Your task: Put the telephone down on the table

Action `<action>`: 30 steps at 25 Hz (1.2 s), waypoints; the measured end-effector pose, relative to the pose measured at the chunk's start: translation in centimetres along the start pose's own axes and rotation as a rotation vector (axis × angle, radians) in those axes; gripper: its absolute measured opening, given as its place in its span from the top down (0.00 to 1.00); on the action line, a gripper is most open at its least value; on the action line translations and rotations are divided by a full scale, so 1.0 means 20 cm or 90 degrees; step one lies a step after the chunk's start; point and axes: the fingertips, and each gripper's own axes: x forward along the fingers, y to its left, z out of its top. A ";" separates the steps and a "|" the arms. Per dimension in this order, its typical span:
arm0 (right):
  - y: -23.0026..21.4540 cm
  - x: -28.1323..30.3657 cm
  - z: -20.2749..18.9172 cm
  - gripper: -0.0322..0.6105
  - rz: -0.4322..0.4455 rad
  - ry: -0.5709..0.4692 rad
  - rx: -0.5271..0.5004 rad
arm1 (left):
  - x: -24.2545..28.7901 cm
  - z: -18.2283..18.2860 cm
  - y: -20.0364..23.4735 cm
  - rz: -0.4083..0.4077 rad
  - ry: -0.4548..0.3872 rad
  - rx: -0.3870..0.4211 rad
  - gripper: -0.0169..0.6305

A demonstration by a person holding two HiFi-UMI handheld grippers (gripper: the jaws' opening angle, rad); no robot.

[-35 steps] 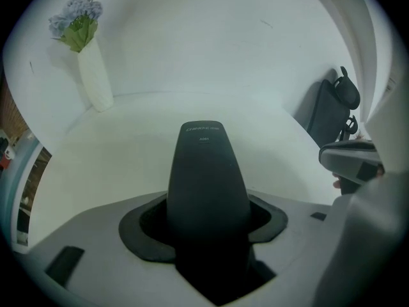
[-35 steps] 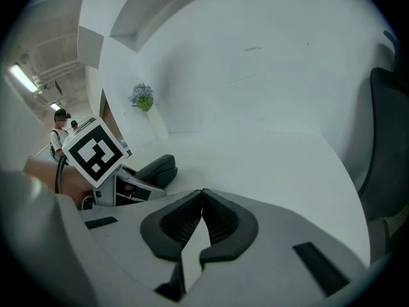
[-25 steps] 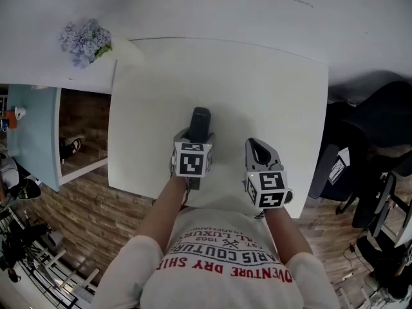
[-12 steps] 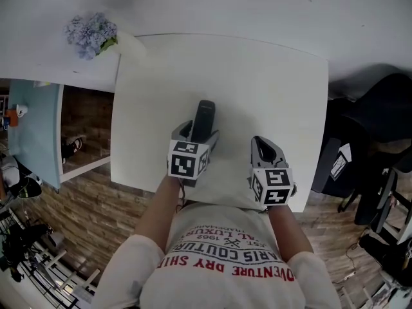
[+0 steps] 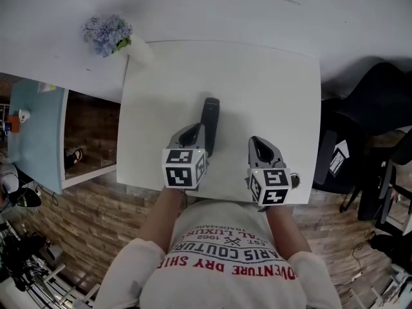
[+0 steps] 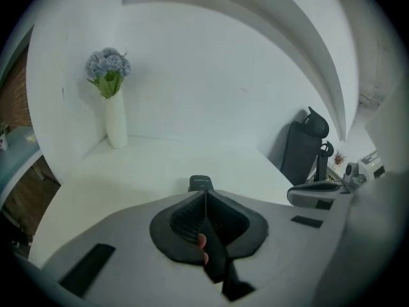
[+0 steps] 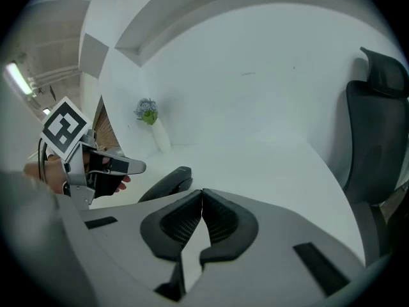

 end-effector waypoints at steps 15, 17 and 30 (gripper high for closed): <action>0.41 -0.39 0.24 0.91 -0.048 -0.167 -0.063 | -0.71 0.19 -0.08 -0.069 -0.267 0.086 0.94; 0.49 -0.45 0.28 0.91 -0.050 -0.198 -0.082 | -0.81 0.20 -0.07 -0.064 -0.312 0.094 0.94; 0.81 -0.69 0.36 0.91 -0.050 -0.315 -0.146 | -1.13 0.20 -0.06 -0.086 -0.434 0.178 0.93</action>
